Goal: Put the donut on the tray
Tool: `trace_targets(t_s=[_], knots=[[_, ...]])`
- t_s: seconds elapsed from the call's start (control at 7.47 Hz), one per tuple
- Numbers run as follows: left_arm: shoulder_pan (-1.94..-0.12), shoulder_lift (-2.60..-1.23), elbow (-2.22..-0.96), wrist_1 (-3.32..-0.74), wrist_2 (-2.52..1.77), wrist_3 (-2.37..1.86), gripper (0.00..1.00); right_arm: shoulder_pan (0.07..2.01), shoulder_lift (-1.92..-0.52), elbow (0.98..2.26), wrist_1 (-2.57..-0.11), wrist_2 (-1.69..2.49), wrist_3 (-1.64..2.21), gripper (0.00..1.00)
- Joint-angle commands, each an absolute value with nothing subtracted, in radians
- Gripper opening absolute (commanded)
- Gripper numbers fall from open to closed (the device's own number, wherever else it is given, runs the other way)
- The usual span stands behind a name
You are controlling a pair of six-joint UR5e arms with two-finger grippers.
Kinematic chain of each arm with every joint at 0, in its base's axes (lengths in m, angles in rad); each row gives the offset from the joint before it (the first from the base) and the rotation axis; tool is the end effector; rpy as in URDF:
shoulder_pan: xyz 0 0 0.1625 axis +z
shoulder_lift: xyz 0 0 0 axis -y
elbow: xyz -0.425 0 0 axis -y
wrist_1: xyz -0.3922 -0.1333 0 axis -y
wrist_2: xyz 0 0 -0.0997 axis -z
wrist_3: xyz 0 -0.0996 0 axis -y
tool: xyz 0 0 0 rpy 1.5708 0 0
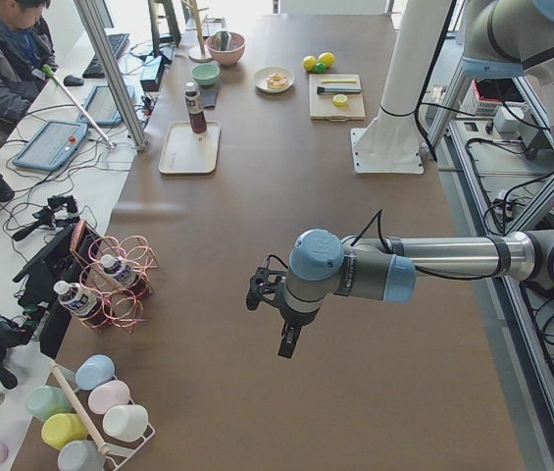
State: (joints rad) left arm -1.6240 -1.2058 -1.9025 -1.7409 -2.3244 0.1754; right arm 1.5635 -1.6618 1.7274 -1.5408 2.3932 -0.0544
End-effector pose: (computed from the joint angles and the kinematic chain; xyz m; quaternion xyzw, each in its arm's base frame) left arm -0.0836 -0.3450 0.6309 0.1050 0.3574 0.0817 0.9244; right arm 0.0570 -0.4589 0.6180 0.0532 -0.3981 -0.0473 0.9146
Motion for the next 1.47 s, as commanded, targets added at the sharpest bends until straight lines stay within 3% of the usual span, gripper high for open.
trace_targets(t_s=[0.0,0.67,1.07,1.34], knots=[[-1.624,-1.204,-1.898,-1.740,-2.321,0.178,0.97,1.438,-1.663,1.740,-1.469,2.411,0.085,1.00],[-1.618,-1.204,-1.891,-1.741,-2.319,0.176,0.97,1.136,-1.674,1.714,-1.107,2.337,0.593,1.00],[-1.618,-1.206,-1.891,-1.741,-2.319,0.172,0.97,1.016,-1.617,1.574,-0.869,2.275,0.780,1.00],[-1.618,-1.206,-1.890,-1.741,-2.318,0.172,0.97,0.996,-1.603,1.555,-0.857,2.273,0.793,1.00]])
